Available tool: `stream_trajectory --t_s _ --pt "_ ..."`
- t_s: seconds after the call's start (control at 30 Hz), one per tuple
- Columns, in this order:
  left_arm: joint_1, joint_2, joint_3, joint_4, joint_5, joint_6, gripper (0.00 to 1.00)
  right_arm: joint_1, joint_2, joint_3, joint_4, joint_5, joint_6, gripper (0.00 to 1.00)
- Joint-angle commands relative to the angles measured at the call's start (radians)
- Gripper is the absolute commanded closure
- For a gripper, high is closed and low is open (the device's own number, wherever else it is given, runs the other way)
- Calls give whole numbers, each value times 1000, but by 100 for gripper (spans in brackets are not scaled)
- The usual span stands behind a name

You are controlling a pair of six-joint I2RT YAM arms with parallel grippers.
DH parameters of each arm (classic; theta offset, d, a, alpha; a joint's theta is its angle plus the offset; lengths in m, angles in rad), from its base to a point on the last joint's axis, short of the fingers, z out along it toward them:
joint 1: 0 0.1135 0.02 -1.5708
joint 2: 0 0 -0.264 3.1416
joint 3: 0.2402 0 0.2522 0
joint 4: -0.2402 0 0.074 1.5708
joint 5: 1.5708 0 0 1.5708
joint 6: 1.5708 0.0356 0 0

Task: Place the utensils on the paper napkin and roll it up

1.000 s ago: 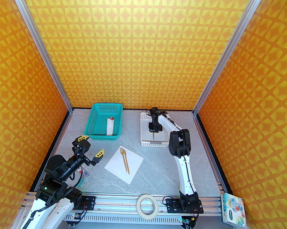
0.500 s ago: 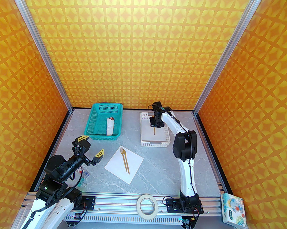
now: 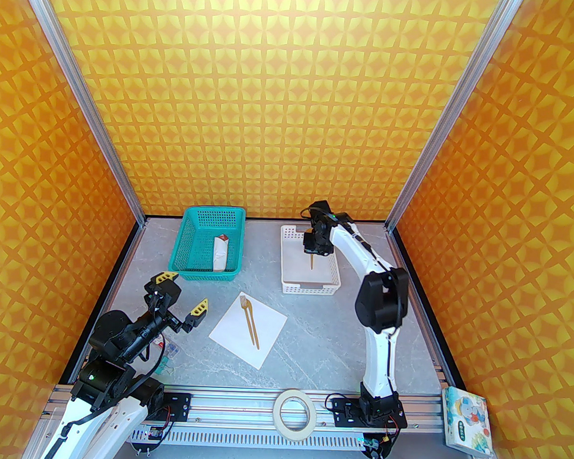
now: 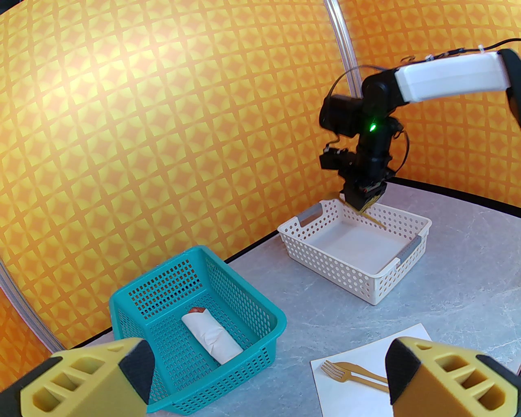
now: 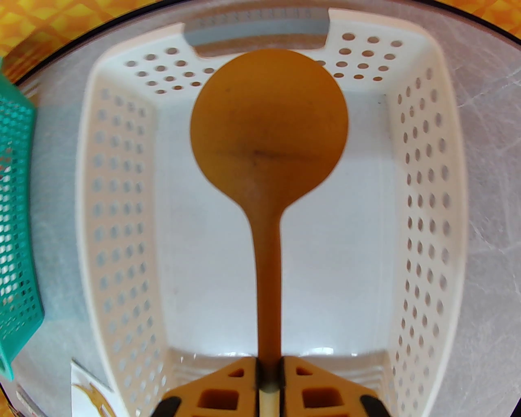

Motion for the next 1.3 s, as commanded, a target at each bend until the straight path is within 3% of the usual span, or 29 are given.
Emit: stream_trajectory --t_s 0.0,0.33,0.6,0.93,1.27 --pt "7 -8 6 -18 16 10 1 40 -123 -95 35 -1 30 86" --pt "7 -10 8 -14 16 9 1 212 -361 -373 118 7 160 86" --pt "7 -11 6 -9 16 9 1 403 -434 -561 220 10 330 86" --pt "7 -19 6 -13 16 7 1 598 -330 -598 285 -10 427 86" --pt "7 -24 3 -14 16 8 1 683 -183 -530 305 -40 449 86"
